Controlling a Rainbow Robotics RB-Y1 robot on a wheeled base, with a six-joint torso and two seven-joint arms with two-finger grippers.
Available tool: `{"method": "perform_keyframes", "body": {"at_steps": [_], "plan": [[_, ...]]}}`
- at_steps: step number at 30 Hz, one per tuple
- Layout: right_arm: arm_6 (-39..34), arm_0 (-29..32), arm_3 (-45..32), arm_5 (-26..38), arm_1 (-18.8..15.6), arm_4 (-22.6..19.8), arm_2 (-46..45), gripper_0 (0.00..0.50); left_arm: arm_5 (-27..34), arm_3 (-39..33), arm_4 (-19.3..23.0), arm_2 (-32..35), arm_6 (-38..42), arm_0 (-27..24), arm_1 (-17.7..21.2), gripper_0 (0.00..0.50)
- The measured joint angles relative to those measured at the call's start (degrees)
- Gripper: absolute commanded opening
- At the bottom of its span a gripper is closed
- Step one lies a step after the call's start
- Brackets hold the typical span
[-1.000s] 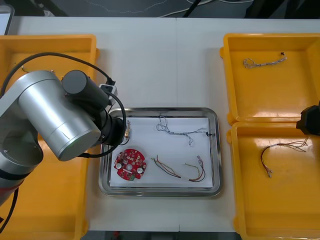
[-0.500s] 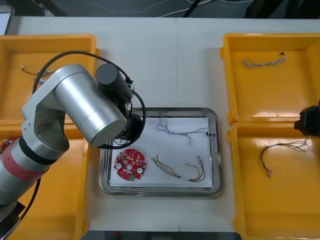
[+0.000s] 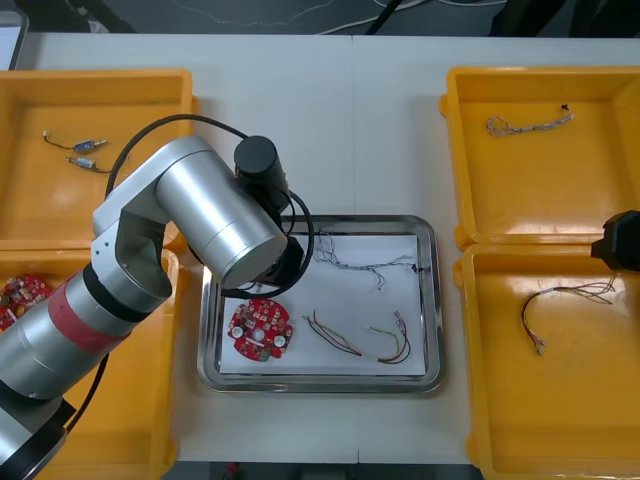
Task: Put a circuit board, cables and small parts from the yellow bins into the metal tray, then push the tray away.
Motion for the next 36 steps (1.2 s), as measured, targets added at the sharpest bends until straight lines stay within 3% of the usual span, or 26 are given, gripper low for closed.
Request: {"method": "perform_keyframes", "body": {"at_steps": [9,19,36], "plan": [[2.9,0.0,0.0,0.0,0.0,-1.4,-0.2,0.5,0.0,0.7,-0.6,-1.6,3.3,0.0,-0.7,0.0],[2.7,2.0,0.0,0.0,-1.9,-8.8,-0.2,0.5,-0.1,1.8,-0.6,-2.4,5.0,-1.0,-0.9,0.0],[2.1,3.9,0.0,0.0,-3.2,-10.3,-0.2,0.5,-5.0,4.5,-0.6,-3.6,8.1,-1.5,-1.4,0.0]]}}
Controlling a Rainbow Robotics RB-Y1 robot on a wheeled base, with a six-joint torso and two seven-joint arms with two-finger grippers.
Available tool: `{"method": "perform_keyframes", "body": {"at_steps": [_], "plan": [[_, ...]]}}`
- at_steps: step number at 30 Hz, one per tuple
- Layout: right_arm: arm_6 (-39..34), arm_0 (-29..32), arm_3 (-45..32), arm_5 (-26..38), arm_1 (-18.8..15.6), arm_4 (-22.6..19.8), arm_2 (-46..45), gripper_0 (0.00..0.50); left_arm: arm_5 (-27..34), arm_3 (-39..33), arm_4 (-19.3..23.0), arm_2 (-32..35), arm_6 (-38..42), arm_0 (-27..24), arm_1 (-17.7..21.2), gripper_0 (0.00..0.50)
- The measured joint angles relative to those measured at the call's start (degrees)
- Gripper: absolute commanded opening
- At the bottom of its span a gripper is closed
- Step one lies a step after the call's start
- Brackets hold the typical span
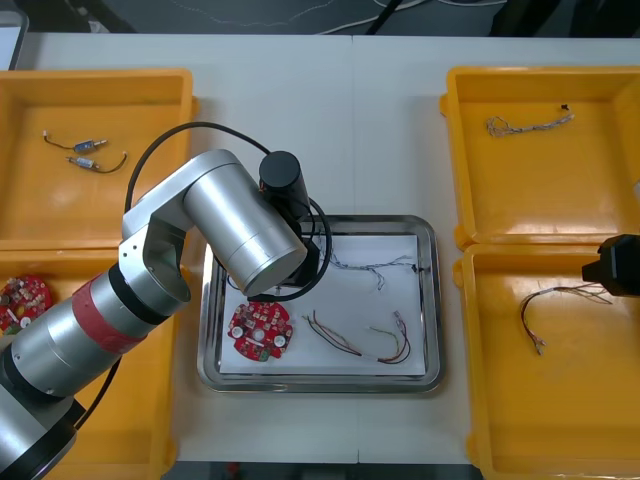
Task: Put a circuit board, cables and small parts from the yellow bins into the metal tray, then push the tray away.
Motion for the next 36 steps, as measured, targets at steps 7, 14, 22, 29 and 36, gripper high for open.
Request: {"method": "perform_keyframes", "body": {"at_steps": [7,14,22,29,36], "plan": [[0.0,0.0,0.0,0.0,0.0,-0.5,0.0,0.5,0.0,0.1,0.0,0.0,0.9,0.0,0.0,0.0],[0.0,0.0,0.0,0.0,0.0,-0.5,0.0,0.5,0.0,0.2,0.0,0.0,0.9,0.0,0.0,0.204],[0.0,0.0,0.0,0.0,0.0,-0.5,0.0,0.5,-0.3,0.2,0.0,0.0,0.9,0.0,0.0,0.5],[0.0,0.0,0.0,0.0,0.0,-0.5,0.0,0.5,-0.5,0.2,-0.2,0.0,0.9,0.0,0.0,0.5],[0.0,0.0,0.0,0.0,0.0,-0.5,0.0,0.5,1.0,-0.2,-0.3,0.3,0.9,-0.1,0.0,0.5]]}}
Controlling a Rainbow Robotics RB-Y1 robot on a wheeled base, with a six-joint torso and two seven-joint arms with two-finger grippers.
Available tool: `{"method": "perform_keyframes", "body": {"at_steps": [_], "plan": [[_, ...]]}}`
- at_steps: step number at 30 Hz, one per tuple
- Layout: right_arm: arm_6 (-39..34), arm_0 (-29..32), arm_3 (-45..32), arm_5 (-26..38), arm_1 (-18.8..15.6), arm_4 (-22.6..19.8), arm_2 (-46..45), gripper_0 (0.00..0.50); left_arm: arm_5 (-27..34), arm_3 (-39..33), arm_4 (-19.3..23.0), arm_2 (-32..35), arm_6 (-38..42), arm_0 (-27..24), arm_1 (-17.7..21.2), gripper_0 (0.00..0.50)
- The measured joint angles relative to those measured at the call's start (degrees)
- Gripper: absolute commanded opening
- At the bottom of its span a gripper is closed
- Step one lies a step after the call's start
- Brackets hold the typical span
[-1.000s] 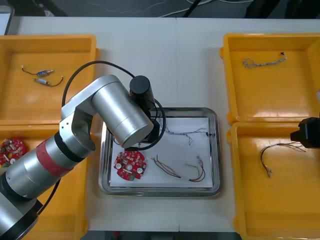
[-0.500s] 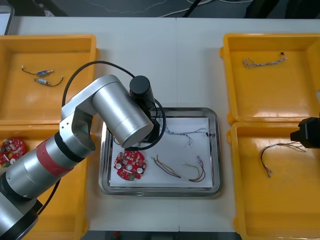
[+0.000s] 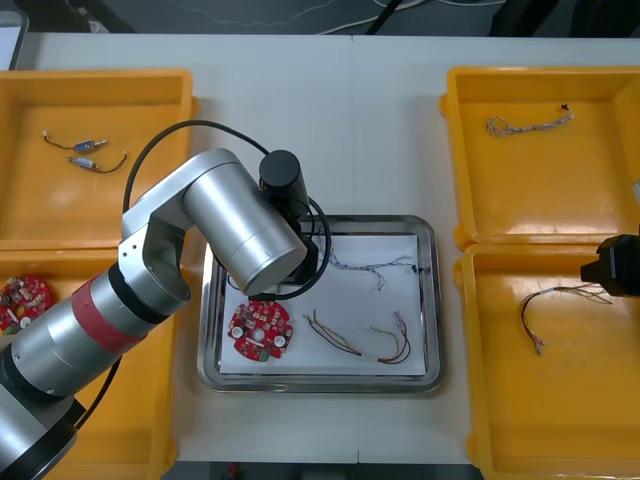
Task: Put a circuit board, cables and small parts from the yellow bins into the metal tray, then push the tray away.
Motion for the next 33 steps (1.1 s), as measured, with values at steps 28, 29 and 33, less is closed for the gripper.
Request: {"method": "perform_keyframes", "body": {"at_steps": [28,29,33], "plan": [[0.0,-0.2,-0.6,0.0,-1.5,-1.1,1.4,0.5,14.7,-18.6,21.6,19.9,0.0,-1.0,12.6,0.5],[0.0,-0.4,-0.7,0.0,-2.0,-1.3,2.1,0.5,14.7,-18.9,22.5,20.6,0.0,-0.9,13.5,0.5],[-0.1,-2.2,-0.7,0.0,-3.6,-3.8,5.8,0.5,14.7,-20.8,25.7,23.9,0.0,0.0,16.8,0.5]]}}
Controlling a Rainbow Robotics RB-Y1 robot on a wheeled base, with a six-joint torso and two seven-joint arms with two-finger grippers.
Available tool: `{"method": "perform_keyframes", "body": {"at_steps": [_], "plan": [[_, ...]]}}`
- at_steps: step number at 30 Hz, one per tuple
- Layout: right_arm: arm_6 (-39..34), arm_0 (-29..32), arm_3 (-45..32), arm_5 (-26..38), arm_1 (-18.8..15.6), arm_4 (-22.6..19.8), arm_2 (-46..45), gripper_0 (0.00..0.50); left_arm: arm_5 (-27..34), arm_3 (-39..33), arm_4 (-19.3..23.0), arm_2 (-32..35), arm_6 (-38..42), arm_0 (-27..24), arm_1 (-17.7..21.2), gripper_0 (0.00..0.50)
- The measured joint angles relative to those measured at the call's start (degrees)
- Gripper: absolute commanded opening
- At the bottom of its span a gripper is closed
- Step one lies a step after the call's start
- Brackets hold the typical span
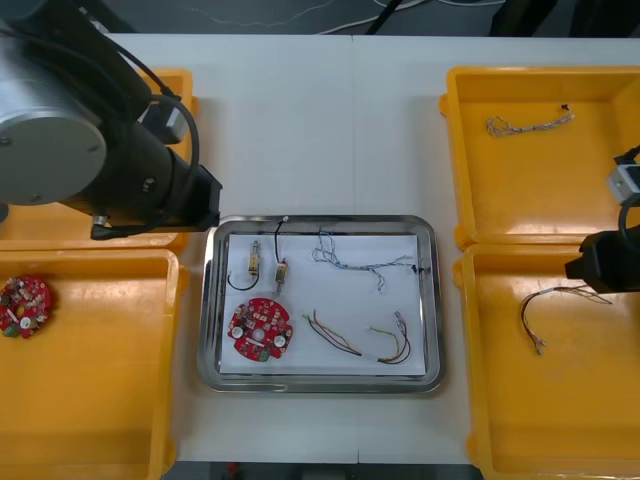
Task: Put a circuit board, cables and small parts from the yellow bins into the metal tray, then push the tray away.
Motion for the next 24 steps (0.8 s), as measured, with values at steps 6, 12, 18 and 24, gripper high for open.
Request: {"method": "perform_keyframes", "body": {"at_steps": [6,12,18,24], "plan": [[-0.1,-3.3,0.0,0.0,-0.5,-4.9,4.5,0.5,0.0,-1.4,3.5,3.9,-0.1,2.6,4.9,0.5],[-1.4,-7.5,0.0,0.0,-1.1,-6.1,11.1,0.5,0.0,-1.5,5.0,7.1,-5.2,7.0,9.0,0.5],[-1.6,-12.9,0.0,0.0,-1.7,-6.4,18.5,0.5,0.0,-2.2,5.2,7.7,-12.3,10.9,13.2,0.5],[-1.6,-16.5,-0.1,0.0,-1.7,-7.0,24.8,0.5,-1.2,-4.1,5.2,11.0,-12.3,15.0,15.5,0.5]]}}
